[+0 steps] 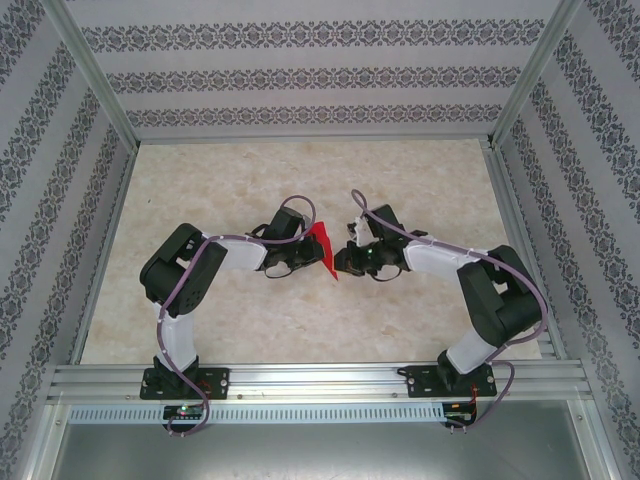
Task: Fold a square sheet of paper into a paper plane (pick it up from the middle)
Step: Fold the wing for the fifth time at the center of the table.
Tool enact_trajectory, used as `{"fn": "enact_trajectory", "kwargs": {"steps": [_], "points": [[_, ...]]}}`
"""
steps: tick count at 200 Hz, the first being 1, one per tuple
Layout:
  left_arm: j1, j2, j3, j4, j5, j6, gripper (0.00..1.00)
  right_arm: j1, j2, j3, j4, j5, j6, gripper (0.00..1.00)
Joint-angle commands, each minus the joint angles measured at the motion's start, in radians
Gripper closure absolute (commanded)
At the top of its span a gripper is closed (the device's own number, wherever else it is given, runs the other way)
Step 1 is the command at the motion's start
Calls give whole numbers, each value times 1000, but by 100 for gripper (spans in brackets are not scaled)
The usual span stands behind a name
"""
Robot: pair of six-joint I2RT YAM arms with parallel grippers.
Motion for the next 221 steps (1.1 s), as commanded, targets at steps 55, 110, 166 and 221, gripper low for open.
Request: {"fn": "enact_trajectory", "kwargs": {"steps": [55, 110, 166, 221], "points": [[-2, -21, 12, -74, 6, 12, 92, 7, 226, 114, 31, 24, -42, 92], [29, -112, 88, -143, 36, 174, 86, 7, 248, 20, 11, 47, -69, 93], [57, -145, 26, -94, 65, 264, 83, 8, 149, -91, -38, 36, -70, 93], [58, -107, -38, 31, 103, 260, 84, 6, 156, -95, -37, 16, -62, 93]]}}
